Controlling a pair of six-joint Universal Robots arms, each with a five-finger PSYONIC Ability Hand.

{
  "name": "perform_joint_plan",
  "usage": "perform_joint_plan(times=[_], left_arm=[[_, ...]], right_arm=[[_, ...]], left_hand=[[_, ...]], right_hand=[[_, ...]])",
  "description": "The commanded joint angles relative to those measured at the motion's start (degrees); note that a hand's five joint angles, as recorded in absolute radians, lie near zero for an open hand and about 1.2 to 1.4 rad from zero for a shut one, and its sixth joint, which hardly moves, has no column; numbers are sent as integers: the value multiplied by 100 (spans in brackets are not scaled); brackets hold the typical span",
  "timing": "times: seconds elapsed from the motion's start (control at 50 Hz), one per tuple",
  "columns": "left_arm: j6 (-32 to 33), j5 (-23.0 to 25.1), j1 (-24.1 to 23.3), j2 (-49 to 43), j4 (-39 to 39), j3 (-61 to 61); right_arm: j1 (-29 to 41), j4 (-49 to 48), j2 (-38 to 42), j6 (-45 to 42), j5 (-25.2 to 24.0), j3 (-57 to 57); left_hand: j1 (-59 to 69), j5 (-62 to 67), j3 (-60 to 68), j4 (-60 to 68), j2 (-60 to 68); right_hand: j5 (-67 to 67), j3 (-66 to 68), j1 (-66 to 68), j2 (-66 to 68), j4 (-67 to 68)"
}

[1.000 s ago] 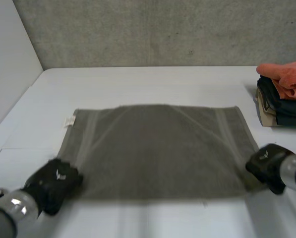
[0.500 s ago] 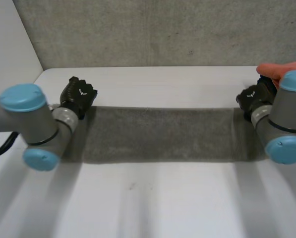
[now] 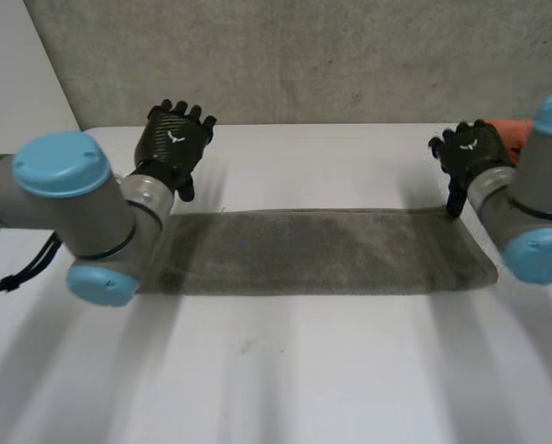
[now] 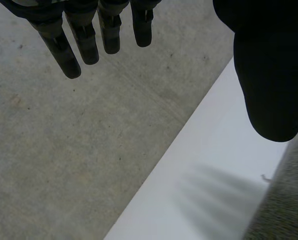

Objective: Fold the laundry.

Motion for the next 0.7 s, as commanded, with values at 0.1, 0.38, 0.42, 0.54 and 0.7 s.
perform_joint_plan(times=[0.1, 0.38, 0.42, 0.54, 0.7], left_arm=[[-32, 308, 98, 853, 538, -1718], [-49, 378, 45, 862, 793, -1903], [-49, 378, 54, 915, 793, -1938], [-58, 378, 62, 1134, 811, -2043], [-84, 387, 106, 1618, 810, -2307]], right_arm=[[-1018, 998, -592, 552, -973, 1681], [-1080, -355, 173, 481, -710, 1813], [-1132, -619, 138, 473, -491, 1866], [-1658, -823, -765, -201, -191, 2419], [-2187, -787, -899, -2143, 212, 2377]], left_hand=[[-80, -275, -211, -164, -203], [-80, -275, -211, -164, -203], [-80, -275, -211, -164, -203], [-80, -275, -211, -164, -203], [-80, -275, -211, -164, -203]], right_hand=[[652, 715, 626, 702, 711], [6736, 6799, 6710, 6786, 6795], [6736, 6799, 6710, 6786, 6795], [6736, 6799, 6710, 6786, 6795], [6736, 6799, 6710, 6786, 6795]])
